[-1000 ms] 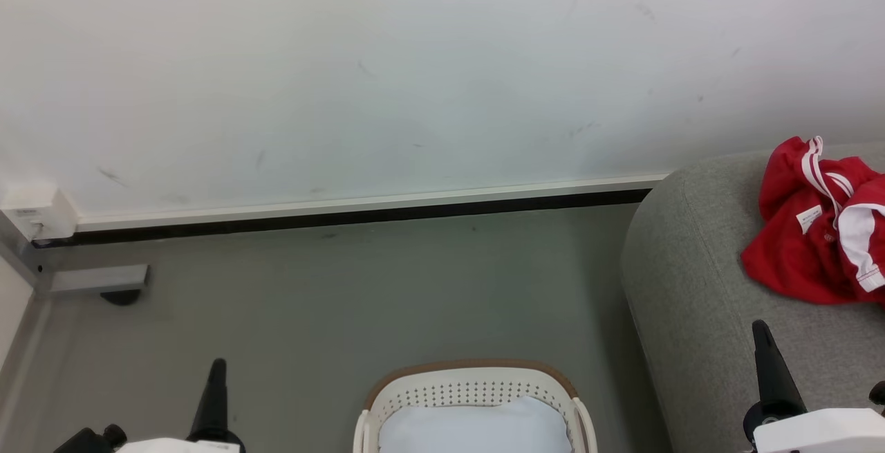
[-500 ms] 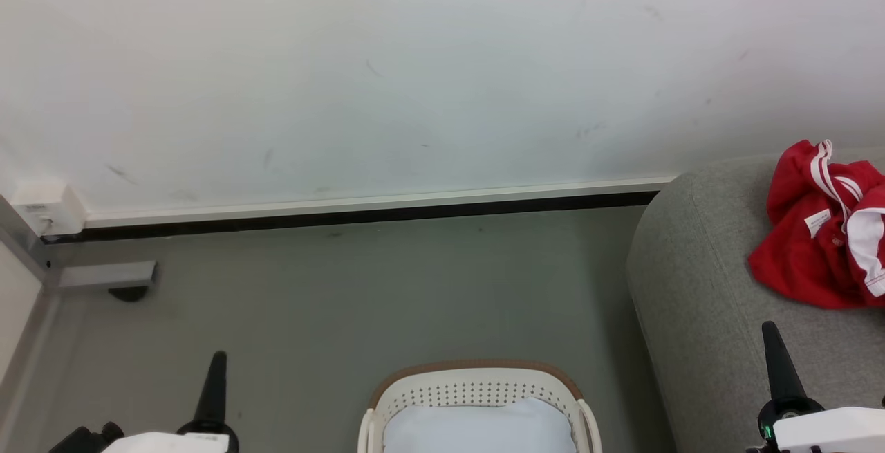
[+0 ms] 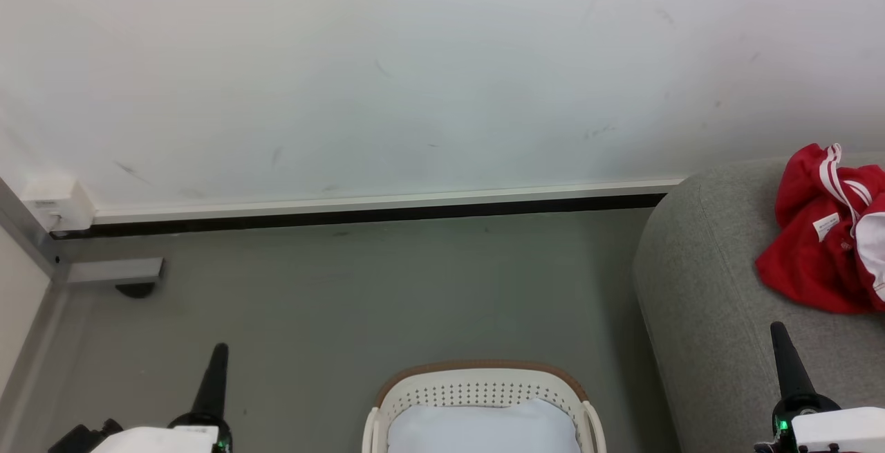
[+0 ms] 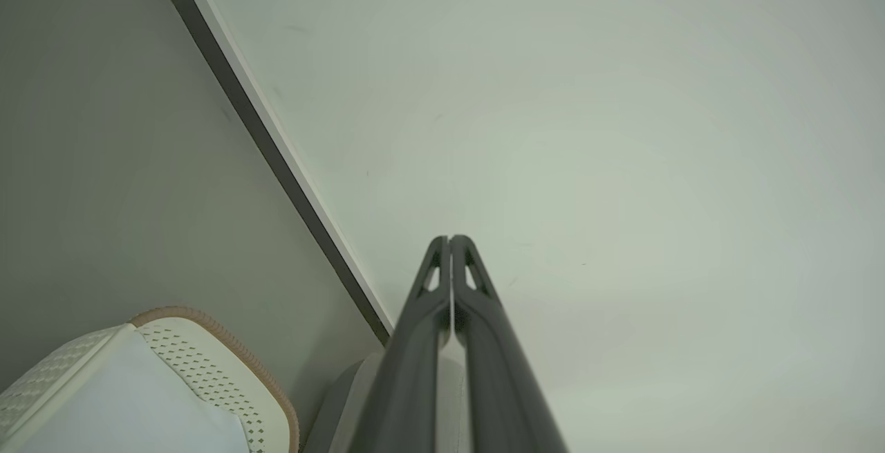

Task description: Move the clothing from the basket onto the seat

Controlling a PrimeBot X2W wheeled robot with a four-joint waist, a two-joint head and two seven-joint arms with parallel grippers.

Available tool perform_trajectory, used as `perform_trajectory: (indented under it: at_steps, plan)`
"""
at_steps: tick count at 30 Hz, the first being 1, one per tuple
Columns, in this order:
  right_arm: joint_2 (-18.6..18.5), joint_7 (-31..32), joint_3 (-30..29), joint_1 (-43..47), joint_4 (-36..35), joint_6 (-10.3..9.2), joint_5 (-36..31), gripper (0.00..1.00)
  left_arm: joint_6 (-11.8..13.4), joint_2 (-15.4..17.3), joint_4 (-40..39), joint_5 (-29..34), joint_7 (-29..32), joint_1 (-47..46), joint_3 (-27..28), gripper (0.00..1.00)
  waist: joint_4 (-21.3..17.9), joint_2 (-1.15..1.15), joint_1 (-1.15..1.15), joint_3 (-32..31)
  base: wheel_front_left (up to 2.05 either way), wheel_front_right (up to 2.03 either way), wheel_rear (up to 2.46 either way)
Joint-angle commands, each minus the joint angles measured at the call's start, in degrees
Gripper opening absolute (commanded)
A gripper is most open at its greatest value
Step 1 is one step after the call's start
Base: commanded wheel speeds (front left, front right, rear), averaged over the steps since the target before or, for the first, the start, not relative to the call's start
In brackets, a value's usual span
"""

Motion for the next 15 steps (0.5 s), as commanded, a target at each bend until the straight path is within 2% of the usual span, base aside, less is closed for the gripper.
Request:
perform_trajectory:
  at_steps: [1, 15]
  plan:
    - [0.0, 0.4, -0.5, -1.0, -0.6, -0.08, 1.5, 0.0, -0.3, 0.5, -0.4, -2.1, 0.4, -1.0, 0.3, 0.0, 0.1, 0.0, 0.0, 0.0, 0.0, 0.0, 0.0]
    - [0.2, 1.9, -1.8, -1.0, -0.6, -0.09, 7.2, 0.0, -0.6, 0.5, -0.2, -8.0, 2.1, -1.5, 0.6, 0.0, 0.8, 0.0, 0.0, -0.1, 0.0, 0.0, 0.0]
